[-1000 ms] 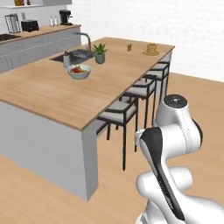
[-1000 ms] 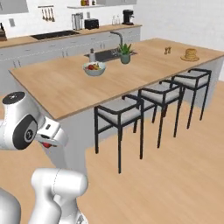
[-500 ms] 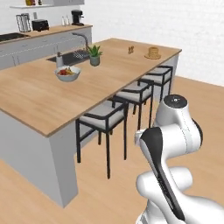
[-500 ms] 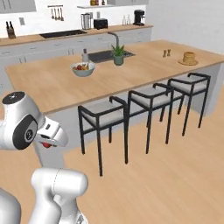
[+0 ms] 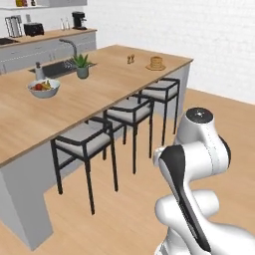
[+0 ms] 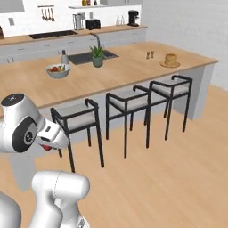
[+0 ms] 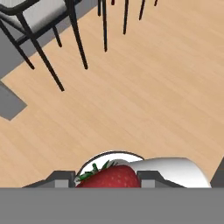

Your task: Take the strawberry from the fridge and place it on top of the pancake, located on the dining counter.

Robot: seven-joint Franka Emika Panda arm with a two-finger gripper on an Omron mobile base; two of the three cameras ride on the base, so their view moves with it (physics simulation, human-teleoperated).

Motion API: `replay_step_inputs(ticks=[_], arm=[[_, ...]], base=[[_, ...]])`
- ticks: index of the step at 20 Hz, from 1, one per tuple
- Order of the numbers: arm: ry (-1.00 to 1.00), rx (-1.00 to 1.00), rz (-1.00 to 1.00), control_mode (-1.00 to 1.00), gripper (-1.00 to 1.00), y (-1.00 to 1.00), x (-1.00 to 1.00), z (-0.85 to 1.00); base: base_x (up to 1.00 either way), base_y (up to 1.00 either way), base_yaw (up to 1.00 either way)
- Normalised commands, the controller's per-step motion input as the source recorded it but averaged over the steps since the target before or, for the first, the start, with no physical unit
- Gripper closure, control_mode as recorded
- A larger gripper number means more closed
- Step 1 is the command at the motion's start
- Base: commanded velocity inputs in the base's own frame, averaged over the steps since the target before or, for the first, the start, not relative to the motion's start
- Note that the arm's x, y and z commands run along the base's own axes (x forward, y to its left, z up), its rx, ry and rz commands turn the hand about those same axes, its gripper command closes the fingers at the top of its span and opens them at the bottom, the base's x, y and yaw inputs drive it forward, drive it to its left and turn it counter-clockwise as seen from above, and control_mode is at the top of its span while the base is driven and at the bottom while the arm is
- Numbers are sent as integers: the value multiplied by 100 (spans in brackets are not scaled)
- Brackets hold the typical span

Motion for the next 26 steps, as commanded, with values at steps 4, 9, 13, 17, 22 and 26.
replay_step_inputs(ticks=[4, 9, 13, 17, 22, 26], arm=[[0, 0, 0, 100, 100, 0, 0, 0], [0, 0, 0, 100, 100, 0, 0, 0], [0, 0, 0, 100, 100, 0, 0, 0], [0, 0, 0, 100, 100, 0, 0, 0], [0, 0, 0, 100, 100, 0, 0, 0], [0, 0, 0, 100, 100, 0, 0, 0]], base=[[42, -100, 0], [81, -100, 5], [98, -100, 10], [100, -100, 17], [88, -100, 21], [100, -100, 32]])
